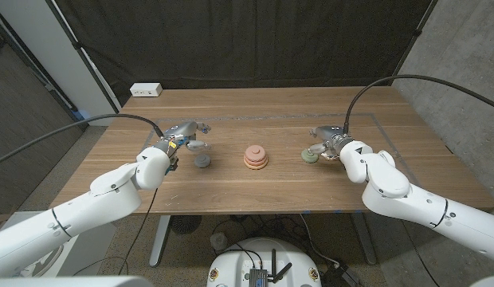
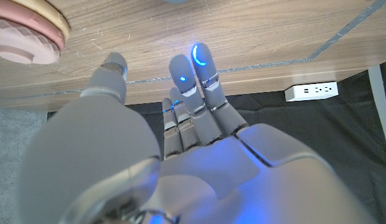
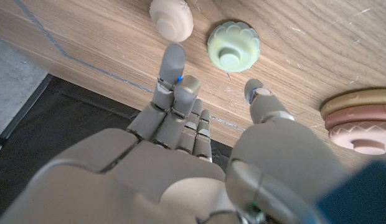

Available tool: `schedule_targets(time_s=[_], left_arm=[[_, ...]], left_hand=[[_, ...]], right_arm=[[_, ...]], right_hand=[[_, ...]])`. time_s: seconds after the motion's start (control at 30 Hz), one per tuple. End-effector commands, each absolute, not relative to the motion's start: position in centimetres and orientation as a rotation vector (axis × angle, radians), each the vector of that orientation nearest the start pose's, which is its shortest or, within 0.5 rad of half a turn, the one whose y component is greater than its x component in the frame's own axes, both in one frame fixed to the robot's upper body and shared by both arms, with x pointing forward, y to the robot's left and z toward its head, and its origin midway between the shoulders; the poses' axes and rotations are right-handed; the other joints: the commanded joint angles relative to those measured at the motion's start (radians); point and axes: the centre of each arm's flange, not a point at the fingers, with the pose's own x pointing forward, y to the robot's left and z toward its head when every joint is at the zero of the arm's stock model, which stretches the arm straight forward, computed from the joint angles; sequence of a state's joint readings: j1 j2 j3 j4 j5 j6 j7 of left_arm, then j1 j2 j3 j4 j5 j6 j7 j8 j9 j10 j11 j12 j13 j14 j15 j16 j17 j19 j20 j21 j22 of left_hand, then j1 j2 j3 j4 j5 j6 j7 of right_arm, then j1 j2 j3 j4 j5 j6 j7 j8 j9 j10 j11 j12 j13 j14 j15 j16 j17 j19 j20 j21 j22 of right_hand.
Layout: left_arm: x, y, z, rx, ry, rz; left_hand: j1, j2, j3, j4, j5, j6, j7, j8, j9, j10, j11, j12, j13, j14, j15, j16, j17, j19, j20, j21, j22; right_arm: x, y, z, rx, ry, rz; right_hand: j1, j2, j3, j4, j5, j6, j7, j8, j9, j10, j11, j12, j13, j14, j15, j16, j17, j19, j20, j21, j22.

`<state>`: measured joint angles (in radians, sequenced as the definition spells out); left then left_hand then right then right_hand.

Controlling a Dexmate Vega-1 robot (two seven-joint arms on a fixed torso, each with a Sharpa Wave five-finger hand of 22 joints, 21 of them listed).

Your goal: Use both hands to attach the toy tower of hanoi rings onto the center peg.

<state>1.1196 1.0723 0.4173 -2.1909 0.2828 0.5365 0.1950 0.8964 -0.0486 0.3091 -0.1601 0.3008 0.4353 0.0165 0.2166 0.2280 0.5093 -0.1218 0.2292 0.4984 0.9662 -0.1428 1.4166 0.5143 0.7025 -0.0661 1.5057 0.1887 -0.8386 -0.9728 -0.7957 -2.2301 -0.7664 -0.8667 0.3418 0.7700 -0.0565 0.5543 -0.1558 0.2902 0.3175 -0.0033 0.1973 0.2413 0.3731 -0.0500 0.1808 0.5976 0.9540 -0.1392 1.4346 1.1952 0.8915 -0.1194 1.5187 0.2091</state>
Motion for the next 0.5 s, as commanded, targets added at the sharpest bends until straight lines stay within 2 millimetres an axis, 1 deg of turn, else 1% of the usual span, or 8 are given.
schedule_targets(time_s=[0.03,0.27,0.4,0.5], left_arm=[[51.30,27.43,-1.18,1.271,-0.493,0.149],[51.32,27.76,-1.17,1.264,-0.491,0.152],[51.38,27.89,-1.14,1.261,-0.492,0.154],[51.44,27.93,-1.12,1.259,-0.493,0.152]], left_hand=[[-0.007,0.001,0.001,0.001,0.008,0.010,-0.001,-0.002,0.001,0.012,-0.002,0.001,0.005,-0.001,-0.075,0.007,0.002,0.011,-0.139,-0.001,0.001],[-0.007,0.001,0.001,0.001,0.008,0.012,-0.001,-0.002,0.001,0.014,0.000,0.001,0.005,-0.002,-0.075,0.007,0.001,0.011,-0.139,-0.001,0.001],[-0.008,0.002,0.002,0.001,0.008,0.013,0.000,-0.002,0.001,0.015,0.001,0.001,0.006,-0.006,-0.075,0.005,-0.002,0.011,-0.139,-0.001,0.001],[-0.008,0.003,0.002,0.001,0.008,0.014,0.001,-0.003,0.001,0.015,0.002,0.001,0.006,-0.003,-0.075,0.008,0.001,0.011,-0.139,-0.001,0.001]], right_arm=[[52.98,-20.44,-3.05,-1.638,-0.159,-0.053],[53.34,-20.25,-3.13,-1.643,-0.135,-0.047],[53.63,-20.18,-3.26,-1.643,-0.122,-0.042],[53.86,-20.16,-3.38,-1.644,-0.114,-0.042]], right_hand=[[-0.011,-0.004,-0.003,-0.001,-0.005,0.020,0.001,0.012,0.003,-0.002,0.002,0.008,0.000,-0.005,-0.077,-0.001,0.005,-0.004,-0.095,0.001,0.002],[-0.014,-0.005,-0.005,-0.002,-0.007,0.028,0.004,0.017,0.002,-0.001,0.002,0.010,-0.004,-0.012,-0.078,-0.009,0.001,-0.007,-0.095,0.001,0.001],[-0.015,-0.006,-0.005,-0.002,-0.009,0.007,0.012,0.009,0.001,0.000,0.004,0.011,-0.006,-0.008,-0.077,-0.006,0.007,-0.009,-0.095,0.000,0.001],[-0.016,-0.006,-0.006,-0.003,-0.009,0.004,0.011,0.009,0.000,-0.001,0.005,0.011,-0.008,-0.011,-0.077,-0.010,0.004,-0.010,-0.095,0.000,0.000]])
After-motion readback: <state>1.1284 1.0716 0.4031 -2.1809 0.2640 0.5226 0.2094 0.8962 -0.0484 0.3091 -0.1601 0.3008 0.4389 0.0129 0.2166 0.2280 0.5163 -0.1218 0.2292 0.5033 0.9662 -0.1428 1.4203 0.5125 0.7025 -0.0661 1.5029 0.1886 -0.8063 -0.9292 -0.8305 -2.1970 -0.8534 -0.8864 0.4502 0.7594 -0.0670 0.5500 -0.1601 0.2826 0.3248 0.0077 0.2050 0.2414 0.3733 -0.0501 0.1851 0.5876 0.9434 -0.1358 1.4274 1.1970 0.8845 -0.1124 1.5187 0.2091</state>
